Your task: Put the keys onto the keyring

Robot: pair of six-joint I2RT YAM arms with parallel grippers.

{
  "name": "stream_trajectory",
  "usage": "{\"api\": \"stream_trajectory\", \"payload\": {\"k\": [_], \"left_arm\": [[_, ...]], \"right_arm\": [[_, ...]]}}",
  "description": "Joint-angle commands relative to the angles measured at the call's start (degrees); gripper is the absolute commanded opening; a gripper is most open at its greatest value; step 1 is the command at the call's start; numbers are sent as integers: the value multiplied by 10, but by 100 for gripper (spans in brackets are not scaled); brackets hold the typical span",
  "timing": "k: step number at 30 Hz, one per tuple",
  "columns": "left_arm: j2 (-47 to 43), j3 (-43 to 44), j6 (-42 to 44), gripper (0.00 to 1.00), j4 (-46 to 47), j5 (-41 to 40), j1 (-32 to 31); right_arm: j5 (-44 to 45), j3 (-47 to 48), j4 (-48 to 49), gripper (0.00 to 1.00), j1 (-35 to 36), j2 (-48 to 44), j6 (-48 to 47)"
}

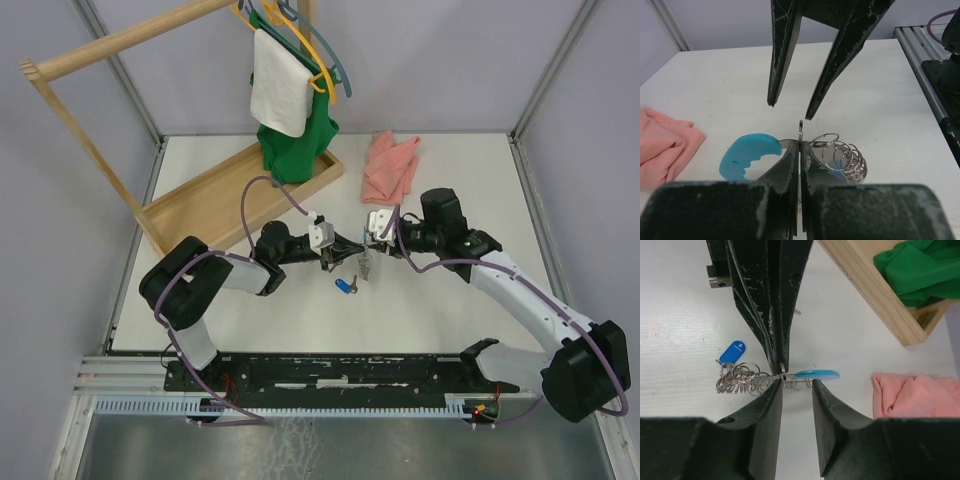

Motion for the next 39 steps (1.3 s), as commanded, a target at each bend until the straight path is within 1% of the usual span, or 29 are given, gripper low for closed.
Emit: {"api": "stream_trajectory", "payload": {"k": [1,4,6,8,10,12,15,17,22,24,29,32,39], "left_arm": [[-8,-24,-10,3,115,-29,-3],[1,-32,-34,3,157,-35,-3],[6,-36,-45,3,182,-36,-3],[11,-38,-52,3,199,-36,-3],[12,-38,-51,3,201,-36,-2],[10,-40,-47,3,201,-36,-2],[9,-40,-45,3,202,-37,-2],[9,-39,-46,3,205,-37,-2],[7,-40,-48,3,209,-33,-2],[10,-40,-46,3,209,-32,-1],[16,-37,-45,3,211,-26,0],[17,-34,-46,3,211,-21,0],[23,-30,-48,3,212,-12,3]], "right_arm": [[28,-39,121,42,-1,-53,135],[57,-75,191,47,-1,-88,222],[78,-105,235,50,-2,-111,263],[94,-129,281,51,-2,-132,299],[92,-142,287,52,-2,-150,311],[90,-144,284,50,-2,-159,321],[67,-133,254,45,-2,-160,298],[60,-123,243,45,-2,-151,282],[30,-111,229,51,-2,-124,244],[31,-120,236,53,-2,-114,223],[11,-138,272,54,-2,-90,181],[5,-142,282,52,-3,-74,165],[-27,-145,290,45,-8,-48,153]]}}
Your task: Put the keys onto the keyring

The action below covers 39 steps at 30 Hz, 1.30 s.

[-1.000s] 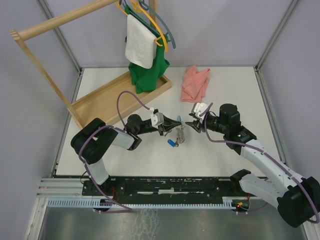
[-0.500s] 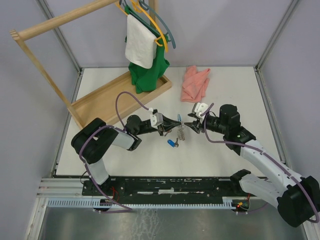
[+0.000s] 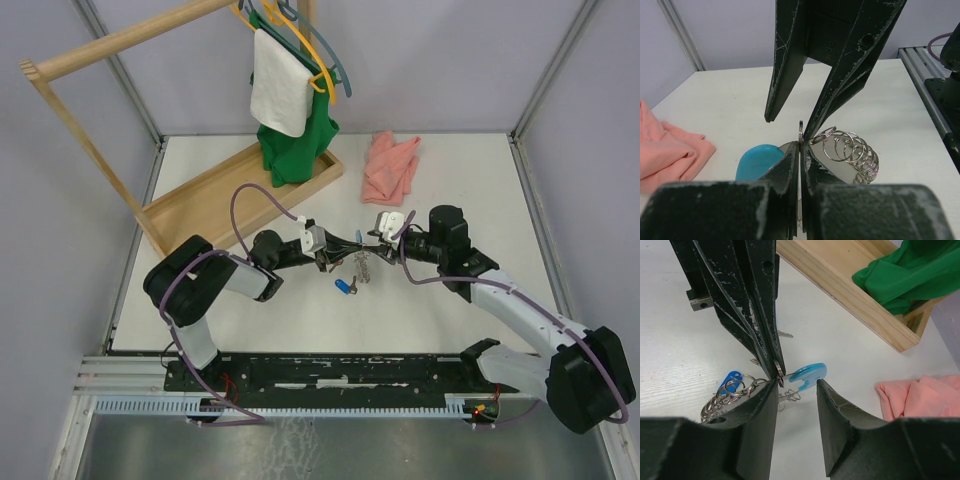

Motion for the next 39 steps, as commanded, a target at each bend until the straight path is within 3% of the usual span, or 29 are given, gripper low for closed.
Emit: {"api": "stream_trajectory", "payload": {"k": [1,9,14,16,27,39], "left_arm": [[7,12,-7,3,72,13,2],[6,12,-11,3,75,18,3],[6,10,-13,3,74,21,3],[5,11,-12,7,67,22,2],[-33,15,47,24,-41,26,3],[-47,32,50,32,-68,50,1]], "right_arm": [[-37,-3,33,44,-4,9,-17],[-61,10,6,33,-7,23,-26],[-73,37,-48,11,-7,30,-37],[-73,59,-92,1,-7,33,-48],[-25,180,-331,1,0,49,-126],[95,308,-520,1,49,115,-180]]}}
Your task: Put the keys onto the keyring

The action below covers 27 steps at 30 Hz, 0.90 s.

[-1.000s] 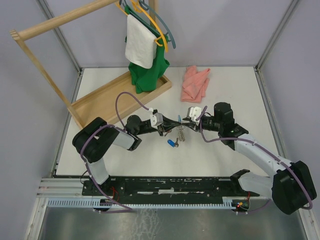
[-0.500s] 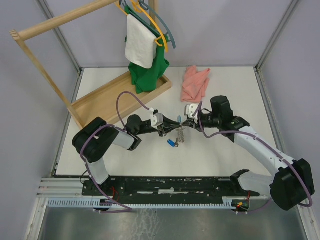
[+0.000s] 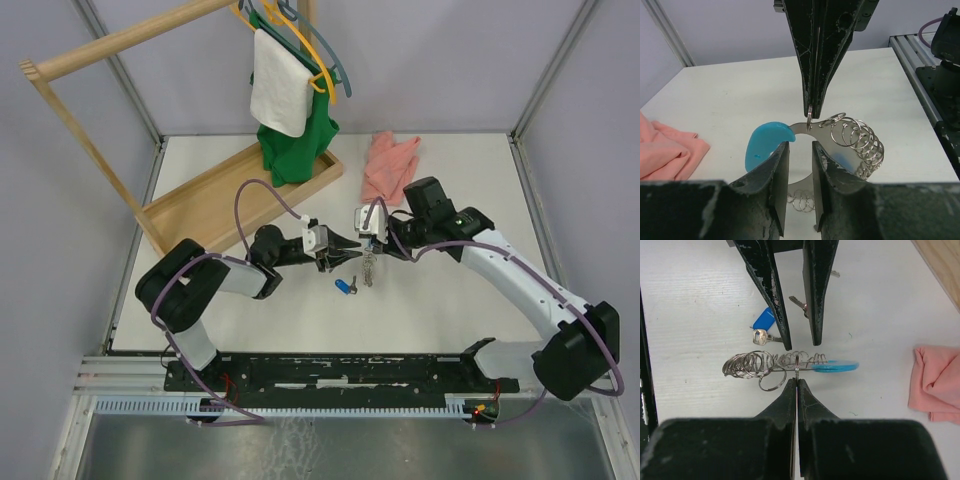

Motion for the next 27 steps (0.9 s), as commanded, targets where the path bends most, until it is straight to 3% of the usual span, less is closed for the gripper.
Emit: {"api": "stream_trajectory", "payload": {"k": [1,15,27], "left_arm": [[-15,27,17,32,10,22,-4],[22,49,-1,31,24,27,-27],[22,49,43,20,-39,9,-27]], "right_arm": [[50,63,-74,1,19,22,-28],[93,97,-95,1,48,66,-26],[95,90,-80,1,51,57,-27]]}}
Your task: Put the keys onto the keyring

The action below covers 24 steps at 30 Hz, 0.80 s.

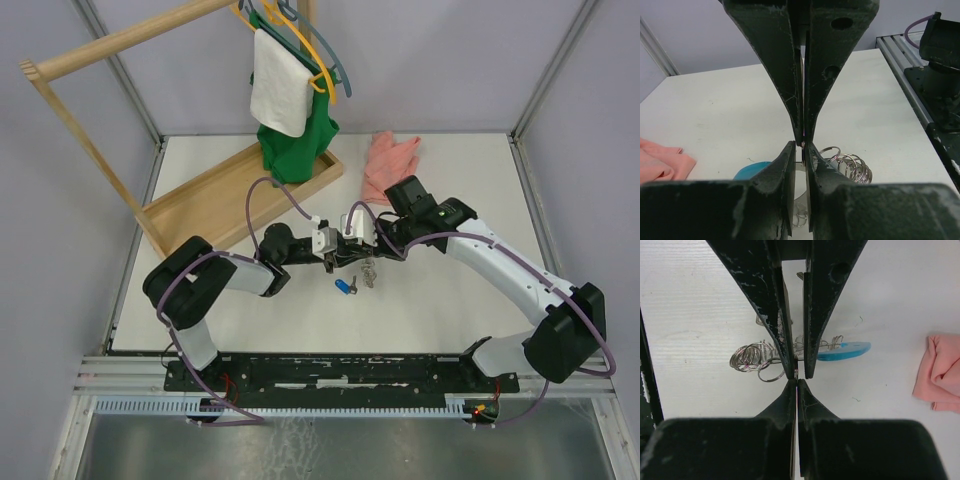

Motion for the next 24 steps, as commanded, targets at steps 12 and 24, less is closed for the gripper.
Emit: {"api": "stream_trajectory", "payload": {"k": [12,24], "left_arm": [[-2,-18,8,3,52,-37,8],[34,-29,-109,3,242,-7,35]], "right_arm": [[-28,-40,87,28,-17,-58,2],[-220,-201,353,33,-114,-119,71]]}}
